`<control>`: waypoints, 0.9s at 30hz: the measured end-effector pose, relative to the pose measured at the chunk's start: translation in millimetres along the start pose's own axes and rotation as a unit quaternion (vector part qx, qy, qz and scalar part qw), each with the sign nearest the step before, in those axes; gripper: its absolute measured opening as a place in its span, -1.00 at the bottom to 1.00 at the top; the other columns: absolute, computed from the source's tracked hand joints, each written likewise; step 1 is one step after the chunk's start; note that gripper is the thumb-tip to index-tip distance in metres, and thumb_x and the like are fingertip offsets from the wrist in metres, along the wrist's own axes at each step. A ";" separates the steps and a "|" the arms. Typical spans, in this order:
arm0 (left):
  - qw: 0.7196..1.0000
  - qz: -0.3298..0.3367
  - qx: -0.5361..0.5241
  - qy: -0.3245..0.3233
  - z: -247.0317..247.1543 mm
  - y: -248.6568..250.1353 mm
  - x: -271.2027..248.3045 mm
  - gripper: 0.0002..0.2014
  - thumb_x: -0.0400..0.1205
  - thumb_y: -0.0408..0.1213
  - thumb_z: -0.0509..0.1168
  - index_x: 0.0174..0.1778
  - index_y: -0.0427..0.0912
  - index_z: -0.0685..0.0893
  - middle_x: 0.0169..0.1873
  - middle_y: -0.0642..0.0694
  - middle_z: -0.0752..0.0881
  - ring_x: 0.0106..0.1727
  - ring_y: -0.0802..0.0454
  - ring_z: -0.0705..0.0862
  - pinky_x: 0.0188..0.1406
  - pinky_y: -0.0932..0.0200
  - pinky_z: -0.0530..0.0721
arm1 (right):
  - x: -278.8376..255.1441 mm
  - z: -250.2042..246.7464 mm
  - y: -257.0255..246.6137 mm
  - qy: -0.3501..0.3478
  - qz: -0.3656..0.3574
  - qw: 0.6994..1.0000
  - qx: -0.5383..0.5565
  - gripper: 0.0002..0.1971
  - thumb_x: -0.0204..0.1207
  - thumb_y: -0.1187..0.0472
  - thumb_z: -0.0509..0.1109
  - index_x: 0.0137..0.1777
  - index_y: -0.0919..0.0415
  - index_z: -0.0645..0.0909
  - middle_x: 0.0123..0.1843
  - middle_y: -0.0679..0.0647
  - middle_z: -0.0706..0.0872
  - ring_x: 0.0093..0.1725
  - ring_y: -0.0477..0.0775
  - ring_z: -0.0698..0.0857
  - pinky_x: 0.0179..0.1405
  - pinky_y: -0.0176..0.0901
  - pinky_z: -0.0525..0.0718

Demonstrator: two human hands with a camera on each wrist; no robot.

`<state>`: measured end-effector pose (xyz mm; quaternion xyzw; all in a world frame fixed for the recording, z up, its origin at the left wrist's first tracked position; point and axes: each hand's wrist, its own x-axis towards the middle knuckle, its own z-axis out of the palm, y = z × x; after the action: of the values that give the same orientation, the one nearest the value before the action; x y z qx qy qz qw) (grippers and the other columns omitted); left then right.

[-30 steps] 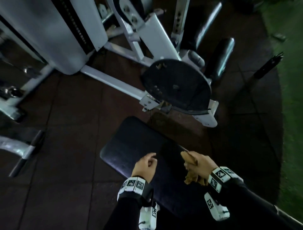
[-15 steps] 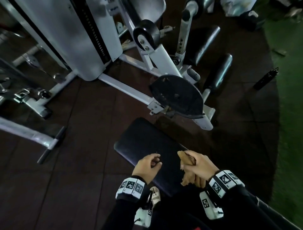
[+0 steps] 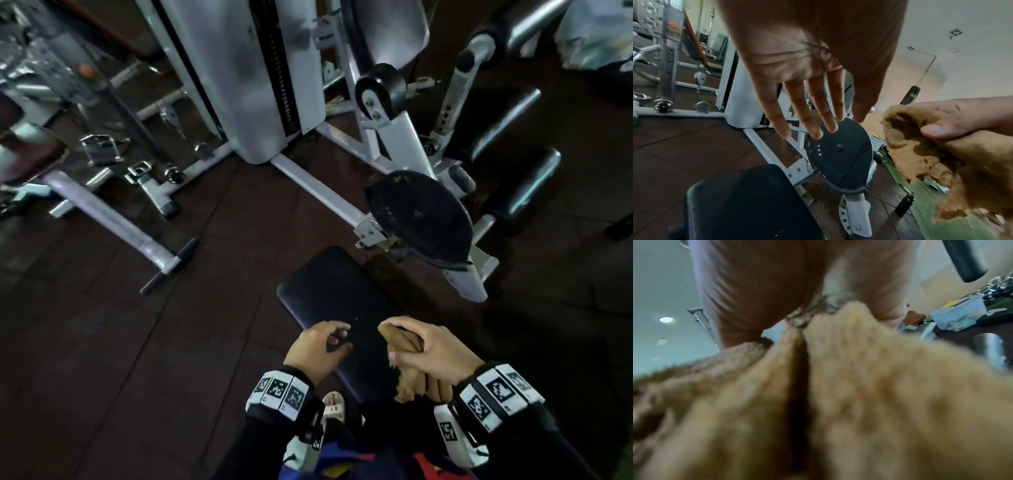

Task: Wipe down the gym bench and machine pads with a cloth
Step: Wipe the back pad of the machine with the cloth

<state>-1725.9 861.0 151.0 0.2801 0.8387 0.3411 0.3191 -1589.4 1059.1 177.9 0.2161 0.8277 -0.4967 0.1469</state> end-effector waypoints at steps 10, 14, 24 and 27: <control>0.998 -0.040 0.012 0.040 -36.7 -28.5 -25.3 -0.64 0.50 -0.17 0.43 0.22 0.12 0.66 -0.02 0.21 0.67 -0.07 0.28 0.64 0.04 0.26 0.64 | 45.5 19.5 -46.6 -0.059 -0.021 0.996 -0.067 -0.62 0.26 -0.24 0.49 0.06 -0.56 0.50 -0.04 -0.49 0.70 -0.01 -0.45 0.65 0.11 -0.37 0.61; 0.995 -0.059 0.008 0.085 -75.3 -52.3 -30.7 -0.65 0.49 -0.16 0.43 0.19 0.15 0.67 -0.02 0.21 0.68 -0.11 0.33 0.63 0.05 0.25 0.64 | 75.0 42.6 -82.1 -0.080 -0.034 0.991 -0.099 -0.62 0.26 -0.21 0.50 0.03 -0.59 0.49 -0.11 -0.41 0.74 -0.05 -0.40 0.68 0.08 -0.34 0.63; 0.989 -0.096 0.011 0.116 -210.1 -147.4 -45.6 -0.64 0.48 -0.10 0.42 0.22 0.15 0.65 -0.04 0.25 0.63 -0.03 0.26 0.64 0.10 0.20 0.63 | 156.8 134.8 -190.3 -0.085 -0.050 0.985 -0.142 -0.56 0.24 -0.20 0.52 -0.09 -0.78 0.39 -0.05 -0.41 0.72 -0.05 -0.46 0.65 0.06 -0.41 0.61; 0.986 -0.101 0.028 0.129 -244.4 -175.1 -48.1 -0.63 0.47 -0.08 0.42 0.21 0.19 0.65 -0.08 0.28 0.61 -0.05 0.30 0.62 0.08 0.23 0.63 | 178.4 160.9 -220.0 -0.086 -0.054 0.983 -0.151 -0.57 0.25 -0.18 0.52 -0.08 -0.75 0.41 -0.09 -0.35 0.75 -0.08 -0.41 0.68 0.02 -0.39 0.61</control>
<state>-1916.8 624.9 173.8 0.1562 0.9059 0.3172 0.2330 -1849.6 863.5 188.6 0.1031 0.8880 -0.3898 0.2211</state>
